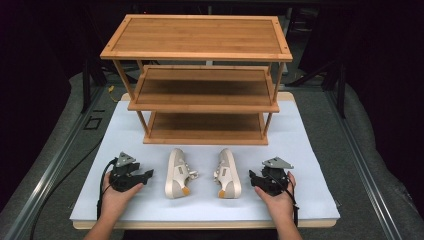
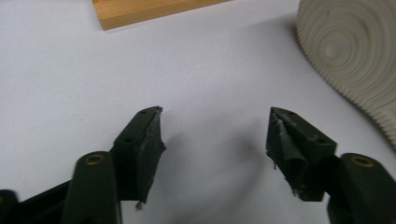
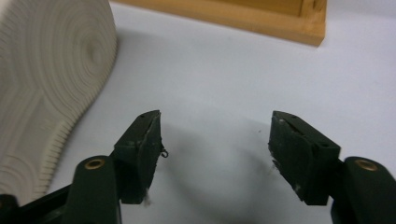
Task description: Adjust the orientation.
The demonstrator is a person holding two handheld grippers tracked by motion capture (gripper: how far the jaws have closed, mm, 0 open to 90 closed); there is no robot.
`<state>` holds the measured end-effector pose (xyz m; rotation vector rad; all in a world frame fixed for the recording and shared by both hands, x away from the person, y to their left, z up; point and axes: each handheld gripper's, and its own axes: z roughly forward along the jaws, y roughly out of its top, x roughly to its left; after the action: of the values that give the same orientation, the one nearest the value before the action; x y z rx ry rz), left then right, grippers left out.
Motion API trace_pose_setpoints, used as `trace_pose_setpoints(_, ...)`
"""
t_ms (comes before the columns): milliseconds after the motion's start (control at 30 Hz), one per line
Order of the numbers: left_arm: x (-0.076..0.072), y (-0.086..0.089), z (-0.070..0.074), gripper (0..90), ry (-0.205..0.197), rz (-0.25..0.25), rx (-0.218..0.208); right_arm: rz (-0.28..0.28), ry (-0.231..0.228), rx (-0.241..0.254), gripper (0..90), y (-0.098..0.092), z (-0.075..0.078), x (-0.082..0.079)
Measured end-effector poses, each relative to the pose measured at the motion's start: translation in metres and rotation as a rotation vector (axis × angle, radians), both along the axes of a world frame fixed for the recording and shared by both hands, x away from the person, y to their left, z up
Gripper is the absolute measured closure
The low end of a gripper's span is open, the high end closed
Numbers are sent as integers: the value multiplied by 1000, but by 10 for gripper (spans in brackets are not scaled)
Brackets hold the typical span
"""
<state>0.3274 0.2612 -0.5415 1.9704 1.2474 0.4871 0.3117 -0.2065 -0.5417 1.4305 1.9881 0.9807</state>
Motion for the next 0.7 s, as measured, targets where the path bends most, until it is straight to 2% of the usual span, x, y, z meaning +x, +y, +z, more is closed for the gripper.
trace_pose_setpoints(67,-3,0,3,411,-18,1,-13,9,-24,22,379,-2,3,-3)
trace_pose_setpoints(100,-5,-1,4,435,-16,-5,-42,15,-27,42,408,-2,5,-7)
trace_pose_setpoints(233,-9,-3,6,449,-25,-16,-49,2,-31,30,407,1,8,-11)
trace_pose_setpoints(267,-11,-4,7,452,-30,-13,-46,19,-31,49,407,2,9,-11)
trace_pose_setpoints(300,-12,-4,8,461,-48,-8,-47,34,-46,44,407,4,10,-13)
trace_pose_setpoints(333,-14,-4,9,476,-53,-6,-56,25,-53,27,407,5,11,-14)
trace_pose_setpoints(400,-15,-3,10,487,-59,-7,-64,26,-57,27,407,6,11,-14)
trace_pose_setpoints(700,-21,-1,16,557,-51,-18,-103,38,-55,22,407,9,13,-17)
